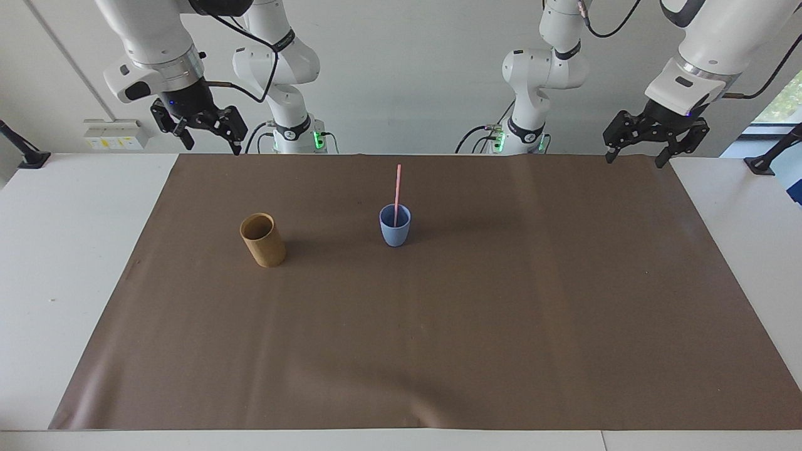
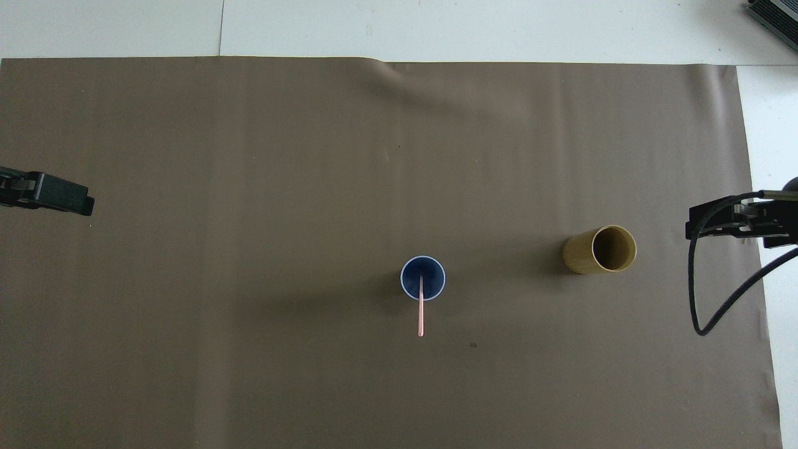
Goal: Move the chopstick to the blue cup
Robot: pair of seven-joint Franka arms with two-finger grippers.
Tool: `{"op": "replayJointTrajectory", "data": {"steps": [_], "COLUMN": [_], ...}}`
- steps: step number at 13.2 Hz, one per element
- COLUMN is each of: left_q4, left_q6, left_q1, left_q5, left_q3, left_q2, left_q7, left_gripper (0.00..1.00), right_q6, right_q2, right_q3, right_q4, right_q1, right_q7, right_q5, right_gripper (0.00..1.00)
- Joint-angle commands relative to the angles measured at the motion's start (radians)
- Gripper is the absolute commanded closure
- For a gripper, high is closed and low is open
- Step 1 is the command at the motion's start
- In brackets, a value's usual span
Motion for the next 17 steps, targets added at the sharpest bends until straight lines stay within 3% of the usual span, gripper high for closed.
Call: {"op": "replayJointTrajectory", "data": {"steps": [1,17], "left_q4": [0.012,0.012], "left_q6": [-0.019,-0.019], "left_q1": [0.017,0.017], "left_q5": [0.012,0.010], "left_q3": [-0.012,-0.012], "left_q2": [-0.002,-0.002], "left_q7": [0.007,0.007], "left_gripper": [0.00,0.00], "right_q6": [0.002,-0.004], "right_q2": [0.008,0.008], "right_q3": [0.002,0.002], "right_q4": [0.008,0.012], "right_q1": [-0.009,-0.014], "right_q7": [-0.022,-0.022], "right_q5": [-0.003,0.003], "right_gripper": [0.00,0.00]}}
